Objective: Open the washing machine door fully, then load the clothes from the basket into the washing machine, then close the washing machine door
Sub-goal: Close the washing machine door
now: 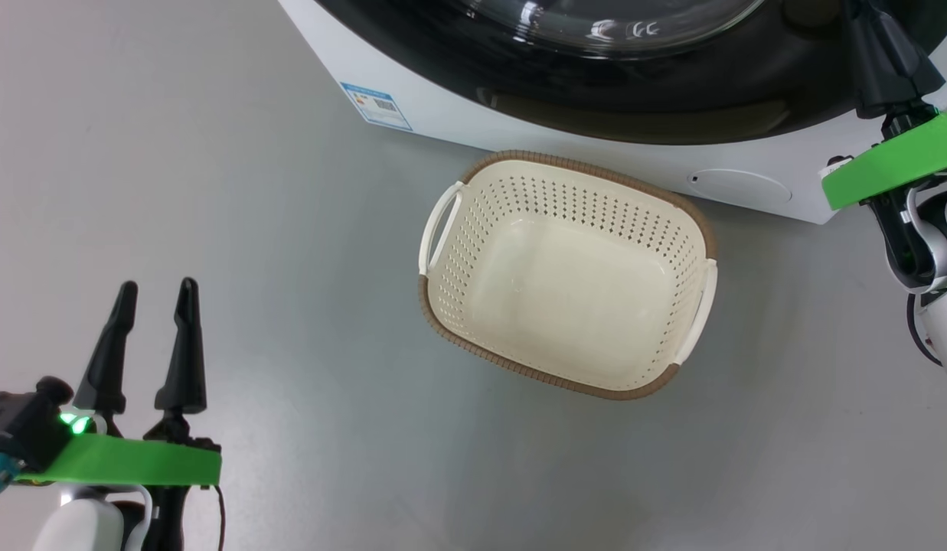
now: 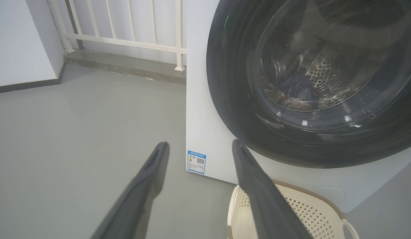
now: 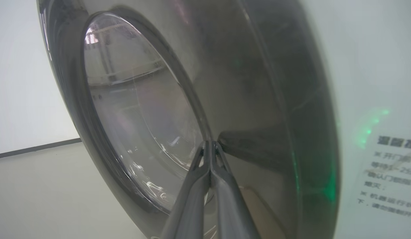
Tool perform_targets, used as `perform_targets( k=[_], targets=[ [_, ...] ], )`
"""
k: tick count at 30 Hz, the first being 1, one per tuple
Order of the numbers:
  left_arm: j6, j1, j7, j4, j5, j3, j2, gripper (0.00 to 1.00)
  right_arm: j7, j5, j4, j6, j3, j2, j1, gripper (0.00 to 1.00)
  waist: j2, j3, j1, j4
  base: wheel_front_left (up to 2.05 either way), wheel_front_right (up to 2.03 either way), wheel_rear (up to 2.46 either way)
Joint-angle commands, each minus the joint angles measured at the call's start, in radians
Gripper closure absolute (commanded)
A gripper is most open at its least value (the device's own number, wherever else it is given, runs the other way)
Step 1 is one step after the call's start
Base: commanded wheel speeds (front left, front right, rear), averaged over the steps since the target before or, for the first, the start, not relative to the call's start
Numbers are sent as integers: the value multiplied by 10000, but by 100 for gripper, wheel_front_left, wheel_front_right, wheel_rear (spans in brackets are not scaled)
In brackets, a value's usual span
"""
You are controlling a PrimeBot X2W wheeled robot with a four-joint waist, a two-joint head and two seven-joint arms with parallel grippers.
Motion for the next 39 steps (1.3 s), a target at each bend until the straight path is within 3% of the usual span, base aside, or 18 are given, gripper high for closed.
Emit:
perform_targets(
  k=[1, 19, 20, 21, 22, 23, 24, 39],
  targets=[
    [-35, -234, -65, -241, -71, 382, 393, 0, -80, -143, -245, -52, -181, -72, -337, 100, -1, 29, 0, 4, 0, 0, 0],
    [-35, -223, -65, -118, -36, 323, 328, 0, -80, -164, -303, -52, -651, 128, 141, 100, -1, -438, 0, -35, 0, 0, 0],
    [-35, -212, -65, -110, -29, 319, 327, 0, -80, -130, -371, -52, -606, 124, 225, 95, -1, -487, 0, -47, 0, 0, 0],
    [-35, -202, -65, -106, -26, 321, 325, 0, -80, -89, -457, -52, -568, 116, 303, 76, -1, -546, 0, -64, 0, 0, 0],
    [-35, -184, -65, -100, -21, 326, 325, 0, -80, -44, -565, -52, -537, 114, 383, 55, -1, -611, 0, -86, 0, 0, 0],
    [-35, -162, -65, -96, -17, 332, 325, 0, -80, 4, -679, -52, -517, 110, 463, 19, -1, -680, 0, -109, 0, 0, 0],
    [-35, -136, -65, -91, -12, 336, 326, 0, -80, 45, -785, -52, -501, 110, 545, 0, -1, -753, 0, -137, 0, 0, 0],
    [-35, 310, -65, -39, 167, 372, 415, 0, -80, 137, -2159, -52, 45, 182, 1969, 0, -1, -2219, 0, -965, 0, 0, 0]
  ],
)
